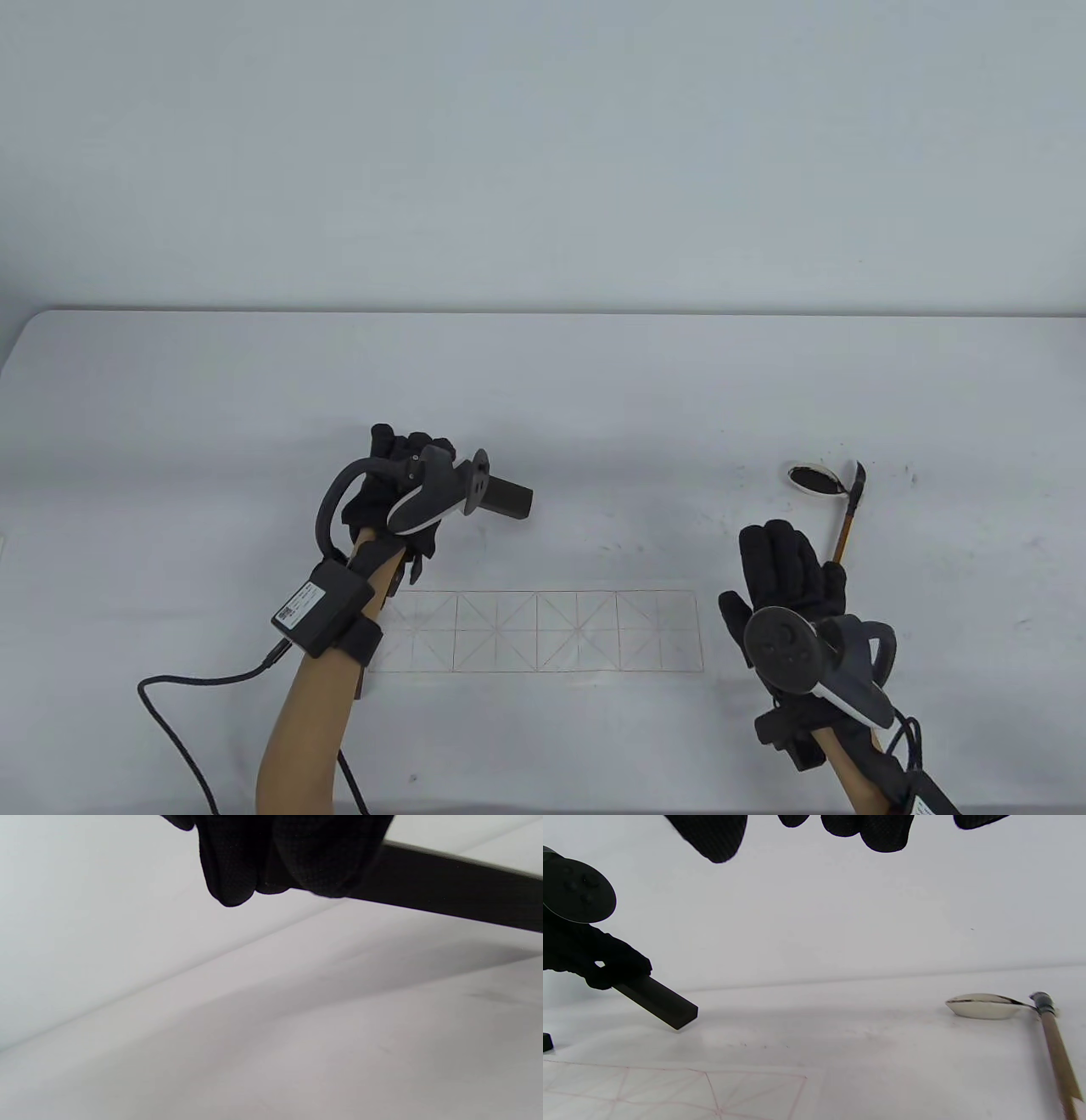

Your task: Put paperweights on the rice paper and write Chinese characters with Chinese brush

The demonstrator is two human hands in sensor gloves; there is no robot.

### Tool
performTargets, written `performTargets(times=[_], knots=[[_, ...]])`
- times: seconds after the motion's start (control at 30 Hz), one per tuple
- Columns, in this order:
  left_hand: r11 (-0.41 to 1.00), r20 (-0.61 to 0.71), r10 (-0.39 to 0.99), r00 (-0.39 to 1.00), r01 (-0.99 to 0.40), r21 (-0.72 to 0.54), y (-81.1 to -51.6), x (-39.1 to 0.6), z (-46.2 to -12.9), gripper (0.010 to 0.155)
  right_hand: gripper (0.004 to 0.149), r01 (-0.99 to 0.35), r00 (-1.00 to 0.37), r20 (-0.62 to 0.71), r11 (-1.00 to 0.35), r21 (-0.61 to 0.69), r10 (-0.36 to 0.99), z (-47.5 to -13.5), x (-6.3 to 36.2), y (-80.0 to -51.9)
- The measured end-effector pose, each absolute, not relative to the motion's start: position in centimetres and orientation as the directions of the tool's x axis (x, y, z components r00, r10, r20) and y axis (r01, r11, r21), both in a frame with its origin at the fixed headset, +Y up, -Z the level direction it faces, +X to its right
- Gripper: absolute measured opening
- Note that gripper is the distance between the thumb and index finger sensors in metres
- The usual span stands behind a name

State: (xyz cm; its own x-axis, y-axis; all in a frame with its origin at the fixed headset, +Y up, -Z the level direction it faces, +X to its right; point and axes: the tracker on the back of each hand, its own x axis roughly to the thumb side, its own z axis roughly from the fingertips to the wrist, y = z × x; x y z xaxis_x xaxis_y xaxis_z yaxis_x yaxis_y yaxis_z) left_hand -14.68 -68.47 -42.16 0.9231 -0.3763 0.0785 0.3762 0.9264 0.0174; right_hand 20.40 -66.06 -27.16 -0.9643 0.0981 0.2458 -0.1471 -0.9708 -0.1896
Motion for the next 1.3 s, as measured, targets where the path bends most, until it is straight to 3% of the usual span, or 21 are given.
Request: performTargets(times=[0.2, 0.63, 0.97, 1.3], knots=[[0.951, 0.206, -0.299, 0.932, 0.273, 0.144, -65.7, -13.6, -36.4, 0.07, 0.074, -0.057, -0.936, 0.351, -0.969, -0.24, -0.032, -26.1, 16.6, -63.6], [0.941, 0.397, -0.285, 0.872, 0.176, 0.29, -62.0, -10.2, -27.8, 0.07, 0.081, 0.018, -0.863, 0.483, -0.967, -0.256, -0.144, -25.1, 9.2, -62.9], [0.938, 0.456, -0.284, 0.843, 0.146, 0.315, -61.5, -8.8, -26.0, 0.07, 0.079, 0.073, -0.846, 0.494, -0.962, -0.265, -0.2, -25.0, 7.5, -63.2], [0.961, 0.479, -0.23, 0.847, 0.121, 0.247, -61.8, -8.8, -25.8, 0.07, 0.071, 0.099, -0.819, 0.495, -0.921, -0.376, -0.29, -24.6, 7.3, -64.0]])
